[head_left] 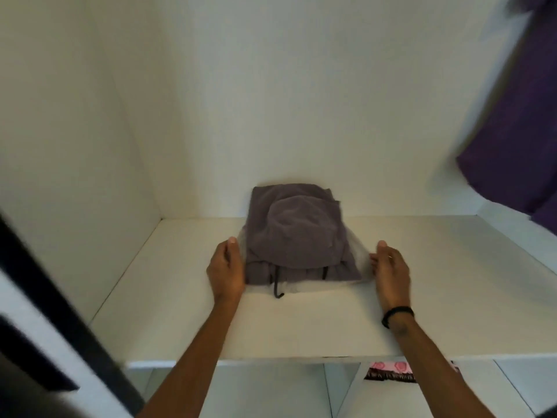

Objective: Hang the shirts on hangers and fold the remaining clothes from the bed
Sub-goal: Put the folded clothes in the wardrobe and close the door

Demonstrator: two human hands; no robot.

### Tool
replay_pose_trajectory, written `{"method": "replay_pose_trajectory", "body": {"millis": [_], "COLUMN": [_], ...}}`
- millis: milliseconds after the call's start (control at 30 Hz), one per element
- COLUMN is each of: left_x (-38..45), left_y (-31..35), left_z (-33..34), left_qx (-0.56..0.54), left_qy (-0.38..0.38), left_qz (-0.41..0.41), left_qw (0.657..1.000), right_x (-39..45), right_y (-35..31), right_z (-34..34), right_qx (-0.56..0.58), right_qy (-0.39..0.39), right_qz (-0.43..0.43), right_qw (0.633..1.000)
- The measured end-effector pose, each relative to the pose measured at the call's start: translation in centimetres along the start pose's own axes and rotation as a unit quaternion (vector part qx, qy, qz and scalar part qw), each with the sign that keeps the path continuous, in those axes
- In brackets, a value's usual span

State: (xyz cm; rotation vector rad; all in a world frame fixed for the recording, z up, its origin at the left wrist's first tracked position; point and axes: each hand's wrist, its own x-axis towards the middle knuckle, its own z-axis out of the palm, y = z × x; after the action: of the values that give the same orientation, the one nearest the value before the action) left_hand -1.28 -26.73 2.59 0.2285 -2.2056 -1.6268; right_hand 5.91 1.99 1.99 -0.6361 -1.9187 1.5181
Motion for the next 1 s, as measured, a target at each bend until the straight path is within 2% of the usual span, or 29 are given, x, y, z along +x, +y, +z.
{"method": "replay_pose_trajectory", "body": {"millis": [33, 100, 200, 300, 400, 467, 533, 600, 667, 733, 867, 1000], "left_x": [-0.1, -1.5, -3.9, -8.2, -12.5, -14.8, -15.7, -15.6, -15.2, -14.7, -14.0, -12.8], "left_y": [-1.0, 0.3, -0.5, 0.1, 2.8, 3.8, 3.0, 0.6, -1.3, -2.4, -3.0, -2.4], "left_z": [-1.2, 0.2, -2.7, -8.3, -14.9, -19.1, -22.7, -25.0, -26.5, -27.0, -27.7, -28.0], "left_qx": [-0.003, -0.006, -0.008, -0.048, -0.077, -0.114, -0.118, -0.091, -0.086, -0.08, -0.086, -0.042], "left_qy": [0.024, -0.008, -0.027, -0.07, -0.094, -0.039, 0.064, 0.147, 0.172, 0.149, 0.129, 0.152], "left_qz": [-0.008, 0.017, 0.004, 0.023, 0.092, 0.147, 0.198, 0.197, 0.163, 0.133, 0.084, 0.079], "left_qw": [1.0, 1.0, 1.0, 0.996, 0.988, 0.982, 0.971, 0.965, 0.968, 0.977, 0.984, 0.984], "right_x": [-1.4, -2.9, -8.2, -15.3, -21.3, -24.6, -27.4, -29.7, -31.6, -32.2, -32.2, -32.2], "right_y": [0.4, 0.4, -1.3, -3.5, -6.9, -9.5, -12.3, -14.5, -16.3, -17.6, -19.5, -20.9], "right_z": [0.7, -1.6, 1.4, 5.2, 8.5, 10.4, 12.2, 13.9, 15.9, 17.7, 20.2, 21.1], "right_qx": [-0.03, -0.073, -0.09, -0.064, -0.061, -0.076, -0.089, -0.1, -0.123, -0.177, -0.277, -0.344], "right_qy": [-0.003, 0.068, 0.11, 0.096, 0.043, 0.019, -0.026, -0.101, -0.181, -0.224, -0.27, -0.244], "right_qz": [-0.026, -0.069, -0.173, -0.29, -0.411, -0.521, -0.636, -0.72, -0.777, -0.811, -0.823, -0.836], "right_qw": [0.999, 0.993, 0.975, 0.95, 0.908, 0.85, 0.766, 0.679, 0.59, 0.51, 0.416, 0.351]}}
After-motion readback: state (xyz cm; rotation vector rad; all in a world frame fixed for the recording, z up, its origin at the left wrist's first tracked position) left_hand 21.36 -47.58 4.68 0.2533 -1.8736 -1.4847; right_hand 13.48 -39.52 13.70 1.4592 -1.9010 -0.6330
